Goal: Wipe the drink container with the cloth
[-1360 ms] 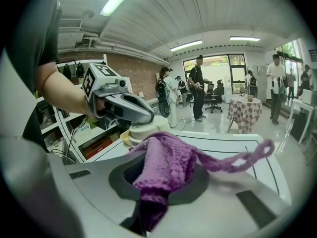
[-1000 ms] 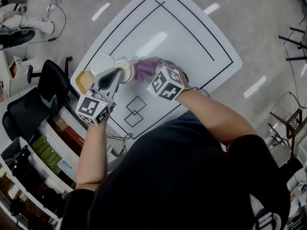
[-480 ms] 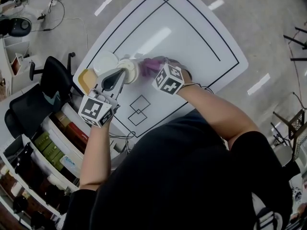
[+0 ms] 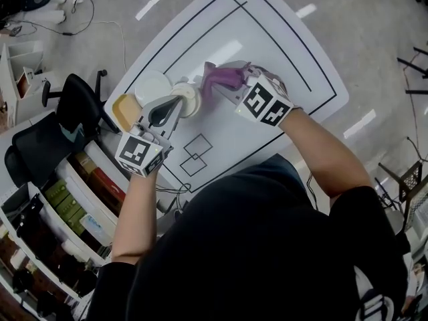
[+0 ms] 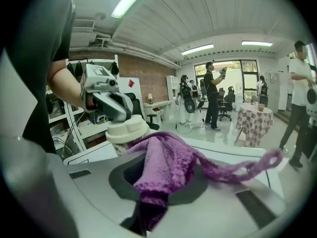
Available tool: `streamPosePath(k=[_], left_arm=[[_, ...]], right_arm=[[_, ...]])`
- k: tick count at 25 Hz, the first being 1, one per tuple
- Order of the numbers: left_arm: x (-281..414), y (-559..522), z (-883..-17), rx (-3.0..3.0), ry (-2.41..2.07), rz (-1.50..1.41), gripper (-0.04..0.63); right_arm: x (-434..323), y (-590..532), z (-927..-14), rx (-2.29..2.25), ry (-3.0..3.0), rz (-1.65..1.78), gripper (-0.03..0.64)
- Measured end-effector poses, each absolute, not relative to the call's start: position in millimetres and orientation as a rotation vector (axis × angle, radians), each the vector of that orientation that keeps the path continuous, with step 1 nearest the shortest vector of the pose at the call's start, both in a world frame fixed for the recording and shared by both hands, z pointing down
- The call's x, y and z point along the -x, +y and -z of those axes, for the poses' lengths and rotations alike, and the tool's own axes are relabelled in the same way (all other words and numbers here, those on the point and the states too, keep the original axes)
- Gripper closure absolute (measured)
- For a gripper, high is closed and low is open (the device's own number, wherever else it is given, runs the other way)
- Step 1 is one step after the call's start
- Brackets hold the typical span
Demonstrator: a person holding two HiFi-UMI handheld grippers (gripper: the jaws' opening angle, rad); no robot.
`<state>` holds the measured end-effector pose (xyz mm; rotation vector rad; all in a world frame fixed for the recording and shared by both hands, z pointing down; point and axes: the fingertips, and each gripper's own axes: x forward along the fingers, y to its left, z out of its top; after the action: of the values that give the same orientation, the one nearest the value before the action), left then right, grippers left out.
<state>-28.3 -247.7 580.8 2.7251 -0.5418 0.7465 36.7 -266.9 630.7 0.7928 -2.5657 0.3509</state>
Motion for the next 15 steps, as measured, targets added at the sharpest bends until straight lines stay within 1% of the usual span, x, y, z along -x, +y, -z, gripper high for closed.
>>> streamPosePath(k=[3, 7, 15], left_arm=[[29, -247, -580, -2.723, -0.535, -0.749, 0.574], [28, -248, -581, -2.727, -0.534, -0.746, 0.574], [26, -248, -580, -2.720, -0.535, -0.748, 0.574]], right_arm=[[-24, -279, -611, -0.728, -2.616, -0.272, 0.533], [-4, -285, -614, -0.642, -2.622, -0.214, 0.537], [10, -291, -670, -0.585, -2.542, -0.236, 0.540]])
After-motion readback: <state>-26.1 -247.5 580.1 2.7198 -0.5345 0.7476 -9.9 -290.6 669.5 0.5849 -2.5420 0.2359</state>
